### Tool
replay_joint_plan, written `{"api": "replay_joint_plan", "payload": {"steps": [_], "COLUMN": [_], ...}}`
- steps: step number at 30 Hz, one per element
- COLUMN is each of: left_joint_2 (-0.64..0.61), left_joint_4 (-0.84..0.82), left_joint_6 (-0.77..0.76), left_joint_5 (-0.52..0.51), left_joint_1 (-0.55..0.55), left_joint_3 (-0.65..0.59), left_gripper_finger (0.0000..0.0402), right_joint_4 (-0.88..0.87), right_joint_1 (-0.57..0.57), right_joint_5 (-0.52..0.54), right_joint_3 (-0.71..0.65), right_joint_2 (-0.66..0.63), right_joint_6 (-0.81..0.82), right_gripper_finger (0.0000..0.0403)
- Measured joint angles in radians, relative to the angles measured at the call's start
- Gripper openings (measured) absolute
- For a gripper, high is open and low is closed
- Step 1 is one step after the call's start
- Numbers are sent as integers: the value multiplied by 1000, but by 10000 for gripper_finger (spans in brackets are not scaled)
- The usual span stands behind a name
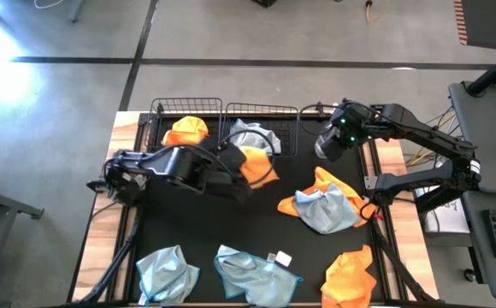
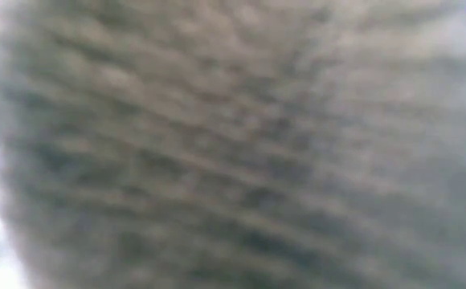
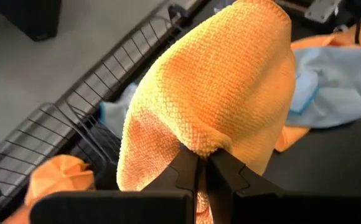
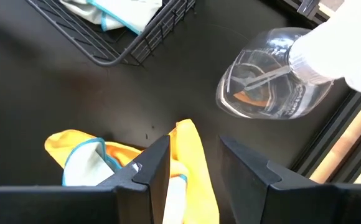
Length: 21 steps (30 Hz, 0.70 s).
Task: Sort microfiber towel by color & place in baskets
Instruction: Put the yellow microfiber cloth into the left black wire basket
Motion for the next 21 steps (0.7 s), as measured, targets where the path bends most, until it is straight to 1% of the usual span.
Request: {"api": "replay_joint_plan", "payload": {"steps": [3, 10, 15, 21], "left_joint_2": [-28, -76, -109, -149], "left_joint_4": [0, 6, 11, 18], "left_joint_6": [21, 82, 120, 179], "left_joint_5": [-34, -76, -91, -139], "left_joint_1": [0, 0, 0, -1], "left_joint_3": [0, 0, 0, 0], "left_gripper_finger": [0, 0, 0, 0], "right_joint_4": [18, 66, 66, 69], "right_joint_1": [0, 0, 0, 0], "right_joint_5": [0, 0, 0, 2], "right_joint_3": [0, 0, 0, 0], "right_joint_2": [0, 0, 0, 0], "right_joint_6": [5, 11, 37, 59], "right_gripper_finger": [125, 125, 125, 125]}}
